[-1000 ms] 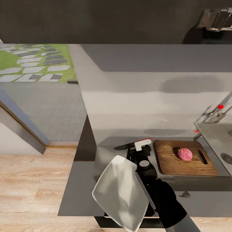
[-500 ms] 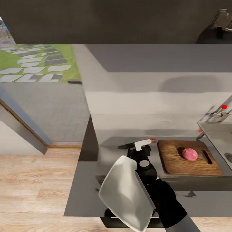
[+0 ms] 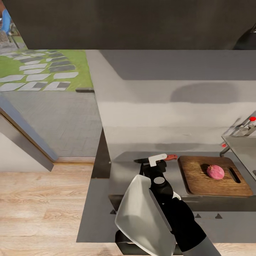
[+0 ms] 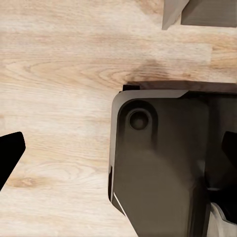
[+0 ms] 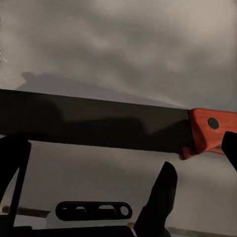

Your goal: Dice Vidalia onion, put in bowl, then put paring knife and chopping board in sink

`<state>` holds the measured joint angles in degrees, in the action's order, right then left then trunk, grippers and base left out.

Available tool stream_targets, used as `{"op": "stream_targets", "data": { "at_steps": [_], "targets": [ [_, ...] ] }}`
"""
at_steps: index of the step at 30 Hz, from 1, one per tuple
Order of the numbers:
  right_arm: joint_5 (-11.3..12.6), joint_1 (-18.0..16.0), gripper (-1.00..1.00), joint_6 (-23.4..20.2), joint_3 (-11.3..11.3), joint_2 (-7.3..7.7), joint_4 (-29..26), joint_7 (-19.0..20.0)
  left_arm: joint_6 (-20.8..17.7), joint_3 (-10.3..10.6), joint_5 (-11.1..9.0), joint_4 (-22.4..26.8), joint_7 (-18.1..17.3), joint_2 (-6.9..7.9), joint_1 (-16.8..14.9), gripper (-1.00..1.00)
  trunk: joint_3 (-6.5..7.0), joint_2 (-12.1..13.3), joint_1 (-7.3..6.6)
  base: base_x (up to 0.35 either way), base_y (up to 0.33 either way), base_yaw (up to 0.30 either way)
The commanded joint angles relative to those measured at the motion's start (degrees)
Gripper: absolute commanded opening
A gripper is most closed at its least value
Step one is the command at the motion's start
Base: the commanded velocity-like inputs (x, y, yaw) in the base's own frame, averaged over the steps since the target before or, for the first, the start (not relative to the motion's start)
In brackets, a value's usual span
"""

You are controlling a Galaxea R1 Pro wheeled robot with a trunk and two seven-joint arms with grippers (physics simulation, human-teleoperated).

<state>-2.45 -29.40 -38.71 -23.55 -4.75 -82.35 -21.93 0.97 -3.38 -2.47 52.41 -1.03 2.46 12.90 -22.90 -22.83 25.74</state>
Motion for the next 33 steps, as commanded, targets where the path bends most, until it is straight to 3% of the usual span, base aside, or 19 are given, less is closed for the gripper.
{"op": "stream_targets", "data": {
  "at_steps": [1,18,31,33],
  "targets": [
    [0.1,0.0,1.0,-0.5,-0.1,0.0,0.0,0.0,0.1,0.0,-0.3,0.1,-0.1,0.0,0.0,1.0,-0.09,-0.1,0.04,0.002,0.003,0.0],
    [-0.2,0.0,1.0,-0.7,0.4,-0.04,-1.6,-0.1,0.1,0.0,-0.3,-0.7,-0.1,-0.15,0.0,1.0,-0.09,-0.1,0.04,0.0,0.0,0.0],
    [-0.4,-0.2,1.0,-7.6,0.6,-0.77,-9.3,-0.3,0.1,0.1,-0.3,-0.8,-0.1,-0.17,0.0,1.0,-0.09,-0.1,0.04,-0.017,-0.005,0.0],
    [-0.4,-1.5,1.0,-9.8,0.7,-0.96,-9.7,-0.3,0.1,0.1,-0.3,-0.8,-0.1,-0.17,0.0,1.0,-0.09,-0.1,0.04,-0.235,-0.082,0.0]
  ]
}}
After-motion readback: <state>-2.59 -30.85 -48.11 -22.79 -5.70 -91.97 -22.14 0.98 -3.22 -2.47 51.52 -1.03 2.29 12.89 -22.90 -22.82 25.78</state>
